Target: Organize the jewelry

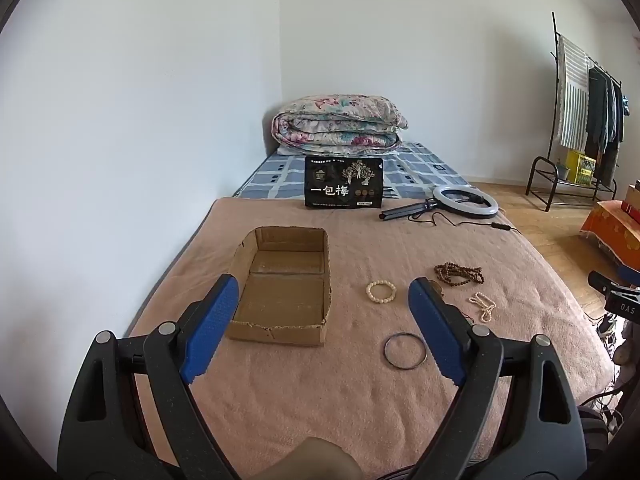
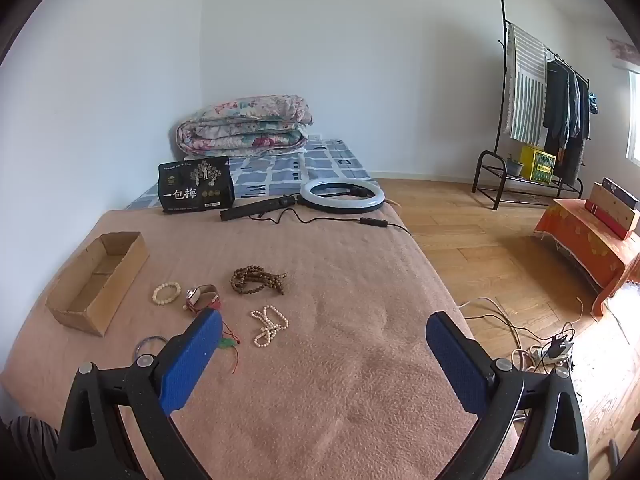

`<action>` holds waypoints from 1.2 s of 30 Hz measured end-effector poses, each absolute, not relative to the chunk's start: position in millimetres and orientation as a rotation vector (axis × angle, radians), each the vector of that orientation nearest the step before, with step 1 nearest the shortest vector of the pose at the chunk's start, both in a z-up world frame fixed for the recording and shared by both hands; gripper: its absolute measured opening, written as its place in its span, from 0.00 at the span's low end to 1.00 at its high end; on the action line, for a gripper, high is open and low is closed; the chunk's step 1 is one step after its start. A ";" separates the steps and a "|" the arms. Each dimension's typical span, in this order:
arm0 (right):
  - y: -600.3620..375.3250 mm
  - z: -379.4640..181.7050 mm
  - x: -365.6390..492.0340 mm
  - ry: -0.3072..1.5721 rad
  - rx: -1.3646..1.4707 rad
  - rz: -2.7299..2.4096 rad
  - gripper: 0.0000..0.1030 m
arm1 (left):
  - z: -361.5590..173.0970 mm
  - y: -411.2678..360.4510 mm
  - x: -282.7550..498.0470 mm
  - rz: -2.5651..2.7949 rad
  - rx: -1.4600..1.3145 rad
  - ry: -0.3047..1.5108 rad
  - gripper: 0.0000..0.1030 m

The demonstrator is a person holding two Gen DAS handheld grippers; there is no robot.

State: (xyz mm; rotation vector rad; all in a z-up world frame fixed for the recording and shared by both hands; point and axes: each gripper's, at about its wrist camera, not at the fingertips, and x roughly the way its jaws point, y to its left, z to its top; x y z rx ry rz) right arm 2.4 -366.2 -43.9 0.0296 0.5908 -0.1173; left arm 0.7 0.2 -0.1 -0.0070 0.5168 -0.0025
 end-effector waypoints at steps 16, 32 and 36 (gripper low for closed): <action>-361.7 -41.6 1.8 0.596 0.009 -0.110 1.00 | 4.9 -2.9 -4.1 0.007 0.008 0.487 0.86; -360.2 -43.7 3.9 0.605 0.004 -0.105 1.00 | 5.7 -2.7 -3.0 0.005 0.007 0.483 0.86; -360.6 -44.3 4.5 0.609 0.005 -0.102 1.00 | 5.7 -2.1 -2.6 0.007 0.007 0.482 0.86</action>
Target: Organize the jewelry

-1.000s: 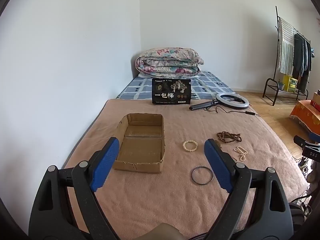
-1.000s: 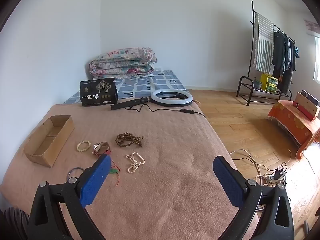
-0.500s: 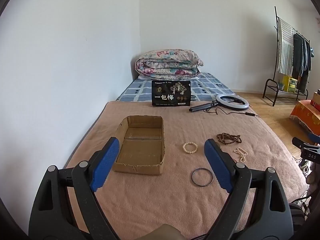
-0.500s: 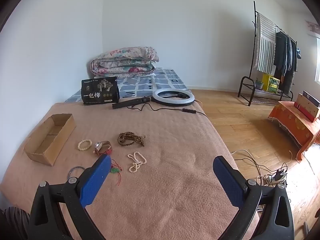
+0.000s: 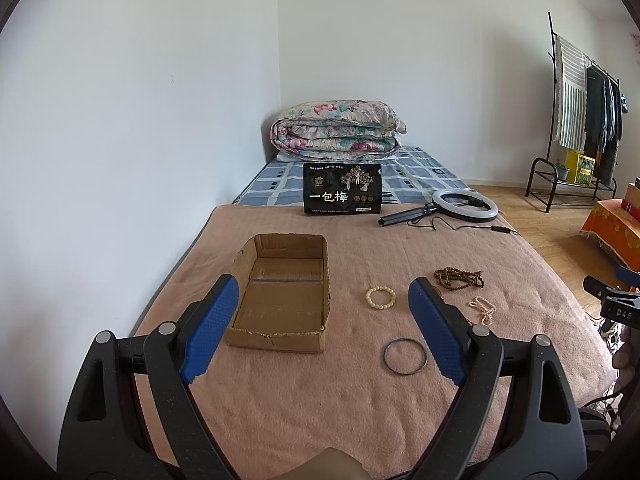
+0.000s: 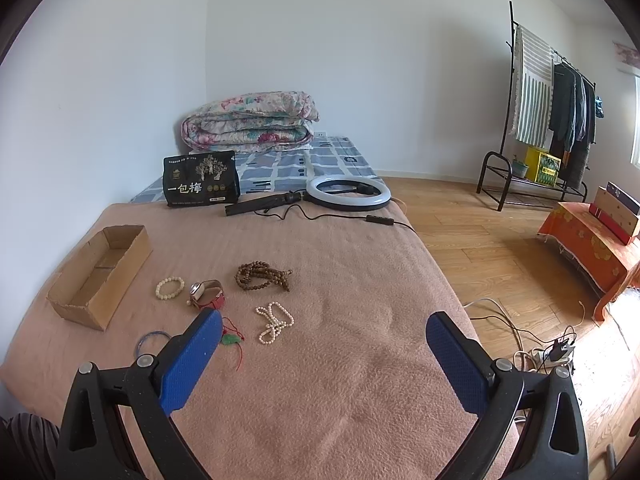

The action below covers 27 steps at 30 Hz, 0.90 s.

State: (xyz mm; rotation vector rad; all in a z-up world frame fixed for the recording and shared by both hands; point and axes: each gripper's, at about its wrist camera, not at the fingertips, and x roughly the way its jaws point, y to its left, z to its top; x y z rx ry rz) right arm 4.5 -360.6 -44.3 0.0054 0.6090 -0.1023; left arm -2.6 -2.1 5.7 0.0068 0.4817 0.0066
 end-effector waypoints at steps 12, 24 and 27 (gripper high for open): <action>-359.1 -46.2 6.1 0.612 0.005 -0.098 1.00 | 6.6 -2.3 -2.6 0.006 0.009 0.481 0.86; -358.1 -48.3 6.7 0.617 0.003 -0.096 1.00 | 8.6 -3.5 -1.3 0.007 0.012 0.481 0.86; -357.3 -49.9 6.6 0.620 0.004 -0.095 1.00 | 8.3 -3.7 -1.4 0.007 0.012 0.480 0.86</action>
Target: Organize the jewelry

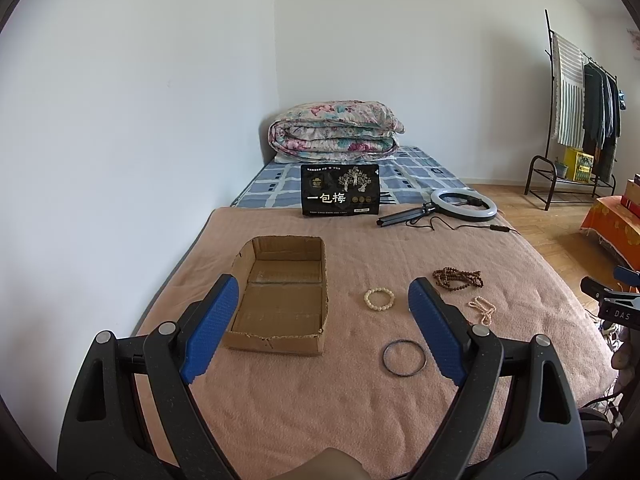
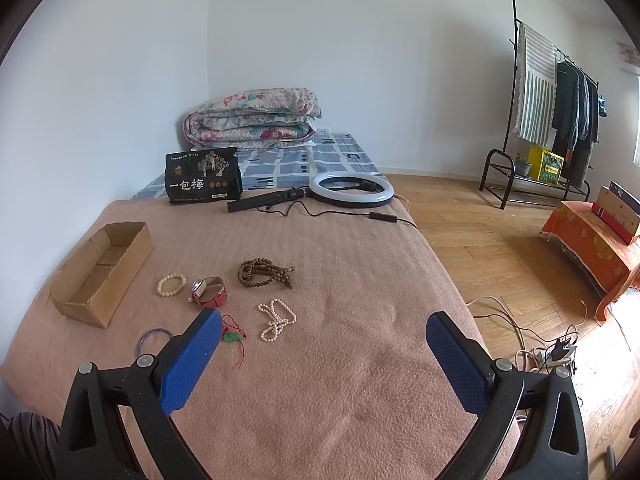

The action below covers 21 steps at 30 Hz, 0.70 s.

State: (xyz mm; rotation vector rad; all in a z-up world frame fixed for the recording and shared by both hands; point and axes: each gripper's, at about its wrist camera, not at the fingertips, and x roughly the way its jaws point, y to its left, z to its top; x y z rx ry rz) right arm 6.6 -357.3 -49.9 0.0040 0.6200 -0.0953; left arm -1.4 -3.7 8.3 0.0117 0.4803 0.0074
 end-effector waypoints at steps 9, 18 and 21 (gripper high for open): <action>-357.2 -50.2 6.7 0.621 0.004 -0.095 1.00 | 8.4 -4.9 -1.8 0.006 0.014 0.479 0.86; -357.1 -51.3 8.2 0.626 0.005 -0.094 1.00 | 8.0 -5.9 -2.4 0.008 0.016 0.480 0.86; -357.4 -52.2 8.5 0.629 0.005 -0.093 1.00 | 6.8 -6.6 -2.9 0.007 0.017 0.481 0.86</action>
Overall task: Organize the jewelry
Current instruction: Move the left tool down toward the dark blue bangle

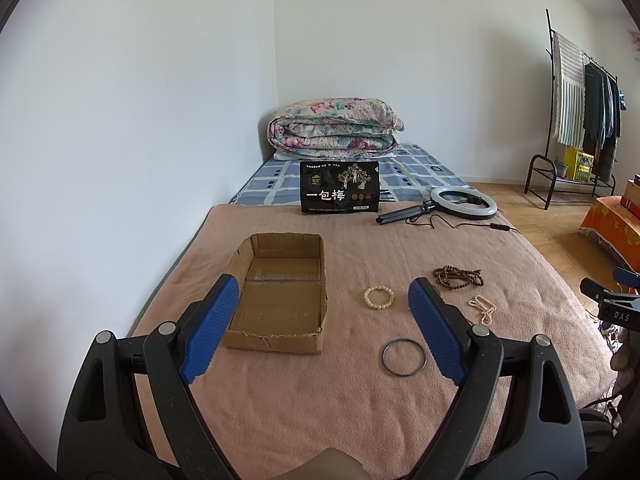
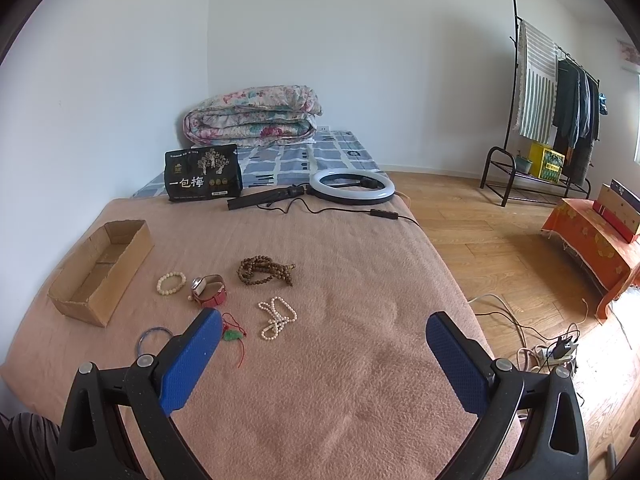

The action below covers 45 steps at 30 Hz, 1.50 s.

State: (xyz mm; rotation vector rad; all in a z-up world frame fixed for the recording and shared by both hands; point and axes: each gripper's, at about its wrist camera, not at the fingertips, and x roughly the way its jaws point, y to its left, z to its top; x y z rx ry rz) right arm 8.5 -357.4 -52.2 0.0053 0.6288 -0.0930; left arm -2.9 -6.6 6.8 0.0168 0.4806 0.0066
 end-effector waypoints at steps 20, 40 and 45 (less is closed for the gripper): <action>-365.4 -69.1 34.2 0.655 -0.012 -0.091 1.00 | -27.3 -6.6 33.9 -0.022 0.045 0.539 0.86; -375.5 -112.1 94.7 0.792 -0.038 0.048 1.00 | -72.6 -47.3 83.2 -0.170 0.125 0.641 0.86; -373.2 -121.1 108.3 0.819 -0.051 0.081 1.00 | -89.7 -62.3 88.4 -0.227 0.148 0.681 0.86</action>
